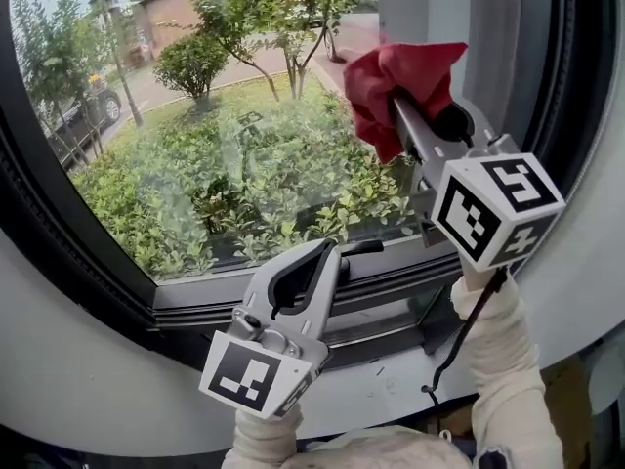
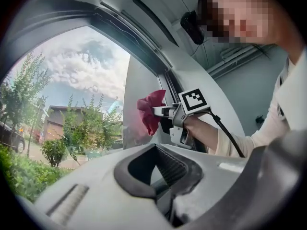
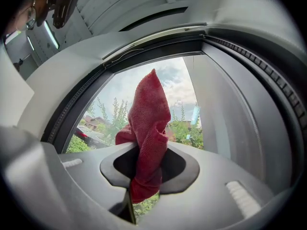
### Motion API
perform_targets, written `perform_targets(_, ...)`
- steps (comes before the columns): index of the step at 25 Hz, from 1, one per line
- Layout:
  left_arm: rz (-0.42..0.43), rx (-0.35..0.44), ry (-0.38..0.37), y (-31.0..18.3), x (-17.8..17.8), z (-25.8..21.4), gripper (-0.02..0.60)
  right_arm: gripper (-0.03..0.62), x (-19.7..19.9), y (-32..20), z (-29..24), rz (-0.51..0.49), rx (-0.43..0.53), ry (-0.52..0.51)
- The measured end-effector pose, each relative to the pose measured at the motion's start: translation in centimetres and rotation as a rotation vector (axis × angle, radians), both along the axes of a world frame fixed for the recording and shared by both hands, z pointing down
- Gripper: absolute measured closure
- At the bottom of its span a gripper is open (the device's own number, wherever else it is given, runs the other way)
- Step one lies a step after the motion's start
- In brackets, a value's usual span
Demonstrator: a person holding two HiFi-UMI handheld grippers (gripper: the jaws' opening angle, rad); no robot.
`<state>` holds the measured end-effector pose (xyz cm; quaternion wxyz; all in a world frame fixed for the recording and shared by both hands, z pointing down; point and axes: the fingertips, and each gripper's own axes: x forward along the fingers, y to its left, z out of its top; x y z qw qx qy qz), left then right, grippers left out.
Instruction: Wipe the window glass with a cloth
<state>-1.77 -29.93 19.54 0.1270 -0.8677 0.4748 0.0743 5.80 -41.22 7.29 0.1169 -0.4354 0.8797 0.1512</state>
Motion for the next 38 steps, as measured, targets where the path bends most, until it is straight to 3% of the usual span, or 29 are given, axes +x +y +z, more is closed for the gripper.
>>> perform_targets(7, -0.010, 0.070, -0.069, 4.2, 3.3, -2.7, 0.581, 0.479, 4.9, 4.8, 0.5, 0.041, -0.006, -0.025)
perform_targets(11, -0.017, 0.082, -0.060, 0.0, 5.3, -2.8, 0.581, 0.479, 6.9, 1.0, 2.0, 0.060, 0.013, -0.022)
perform_targets(15, -0.027, 0.079, -0.058, -3.7, 5.1, -2.4, 0.581, 0.477, 6.8, -2.3, 5.0, 0.075, 0.006, -0.006)
perform_targets(23, -0.057, 0.047, -0.066, -2.4, 3.8, -2.3, 0.581, 0.479, 7.0, -1.0, 8.5, 0.105, -0.060, -0.056)
perform_targets(30, -0.086, 0.051, -0.047, -1.5, -2.7, -2.2, 0.581, 0.480, -0.8, 0.0, 8.9, 0.117, -0.057, -0.032)
perform_targets(38, -0.137, 0.039, -0.030, 1.1, -8.8, -3.0, 0.581, 0.480, -6.8, 2.0, 7.4, 0.104, -0.066, -0.066)
